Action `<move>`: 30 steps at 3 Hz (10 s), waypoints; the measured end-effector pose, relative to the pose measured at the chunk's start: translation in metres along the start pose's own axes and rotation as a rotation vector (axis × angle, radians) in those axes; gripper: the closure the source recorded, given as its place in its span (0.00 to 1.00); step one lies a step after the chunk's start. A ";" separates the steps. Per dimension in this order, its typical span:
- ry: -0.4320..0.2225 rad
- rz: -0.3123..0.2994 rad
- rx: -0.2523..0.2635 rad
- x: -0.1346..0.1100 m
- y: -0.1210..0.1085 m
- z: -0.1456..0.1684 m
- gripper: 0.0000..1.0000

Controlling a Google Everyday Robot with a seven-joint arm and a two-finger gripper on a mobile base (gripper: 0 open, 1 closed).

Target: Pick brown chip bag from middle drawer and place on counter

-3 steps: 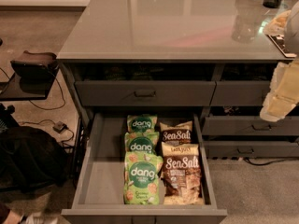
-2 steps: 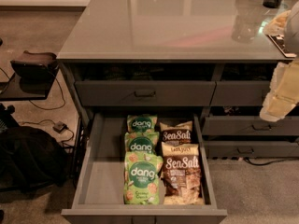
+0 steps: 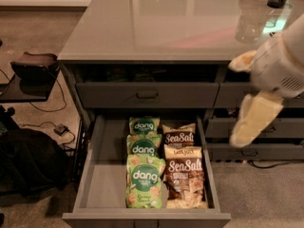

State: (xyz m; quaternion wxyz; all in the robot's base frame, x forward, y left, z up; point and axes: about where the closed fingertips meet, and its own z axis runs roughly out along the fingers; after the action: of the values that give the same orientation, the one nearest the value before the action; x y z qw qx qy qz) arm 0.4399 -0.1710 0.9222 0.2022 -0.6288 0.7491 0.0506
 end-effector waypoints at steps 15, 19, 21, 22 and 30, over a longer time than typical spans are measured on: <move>-0.110 0.338 -0.166 0.100 -0.014 0.444 0.00; -0.123 0.326 -0.145 0.133 -0.014 0.533 0.00; -0.105 0.341 -0.146 0.149 -0.011 0.550 0.18; -0.105 0.341 -0.146 0.149 -0.011 0.550 0.42; -0.504 0.089 -0.053 0.049 -0.106 0.220 1.00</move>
Offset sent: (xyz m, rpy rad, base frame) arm 0.0720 0.1176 -0.2032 0.5200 0.0376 -0.1401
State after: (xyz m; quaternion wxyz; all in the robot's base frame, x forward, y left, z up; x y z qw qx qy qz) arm 0.5887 -0.1651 0.7230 0.3635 -0.5677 0.7004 0.2344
